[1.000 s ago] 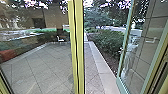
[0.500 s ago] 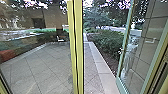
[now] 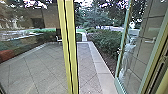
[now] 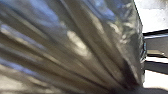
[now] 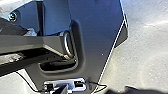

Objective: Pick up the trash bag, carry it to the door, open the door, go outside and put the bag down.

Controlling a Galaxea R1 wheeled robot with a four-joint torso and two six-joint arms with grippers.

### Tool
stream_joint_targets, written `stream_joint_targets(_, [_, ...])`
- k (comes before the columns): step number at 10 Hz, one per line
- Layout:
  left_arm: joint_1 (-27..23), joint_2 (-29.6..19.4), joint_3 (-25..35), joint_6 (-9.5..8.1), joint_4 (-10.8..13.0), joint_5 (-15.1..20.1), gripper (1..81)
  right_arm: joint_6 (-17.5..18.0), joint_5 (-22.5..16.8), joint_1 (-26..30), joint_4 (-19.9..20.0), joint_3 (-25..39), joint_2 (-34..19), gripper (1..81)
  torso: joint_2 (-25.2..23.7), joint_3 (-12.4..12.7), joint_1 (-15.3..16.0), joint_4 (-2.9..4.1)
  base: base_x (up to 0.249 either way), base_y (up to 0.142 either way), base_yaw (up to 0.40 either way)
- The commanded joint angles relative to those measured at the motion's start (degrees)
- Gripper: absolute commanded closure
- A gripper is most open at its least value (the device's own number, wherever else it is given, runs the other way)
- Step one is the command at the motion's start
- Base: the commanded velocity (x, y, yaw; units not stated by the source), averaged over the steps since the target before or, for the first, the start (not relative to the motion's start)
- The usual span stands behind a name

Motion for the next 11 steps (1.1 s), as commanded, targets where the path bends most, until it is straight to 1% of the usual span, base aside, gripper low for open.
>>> stream_joint_targets(1, [-2.61, 0.33, 0.43, 0.63, 0.37, 4.65, 81.1, -0.36, -3.42, 2.70, -0.38, 0.19, 0.05, 1.0, 0.00, 0.00, 0.00, 0.00, 0.000, -0.100, 0.000])
stream_joint_targets(3, [-2.61, 0.24, 0.43, 0.63, 0.37, 4.65, 81.1, -0.27, -3.15, 1.82, -0.46, 0.19, 0.13, 1.0, -0.02, 0.00, -0.02, 0.00, 0.000, -0.102, 0.000])
stream_joint_targets(4, [-2.61, 0.07, 0.43, 0.63, 0.29, 4.65, 81.1, -0.01, -2.98, 1.55, -2.27, 0.19, 0.40, 1.0, -0.02, 0.00, -0.02, 0.00, 0.000, -0.103, 0.000])
stream_joint_targets(5, [-2.61, 0.07, 0.43, 0.63, 0.20, 4.65, 81.1, 0.43, -2.89, 1.73, -5.73, 0.01, 0.40, 1.0, -0.02, 0.00, -0.02, 0.00, 0.000, -0.103, 0.000])
stream_joint_targets(8, [-2.61, 0.15, 0.43, 0.63, 0.20, 4.65, 81.1, 0.43, -3.51, 2.61, -5.83, 0.10, 0.31, 1.0, -0.02, 0.00, -0.02, 0.00, 0.000, -0.103, 0.000])
stream_joint_targets(11, [-2.79, 0.24, 0.43, 0.63, 0.29, 4.65, 81.1, 0.34, -2.98, 2.52, -5.83, 0.01, 1.02, 1.0, -0.02, 0.00, -0.02, 0.00, 0.000, -0.117, 0.000])
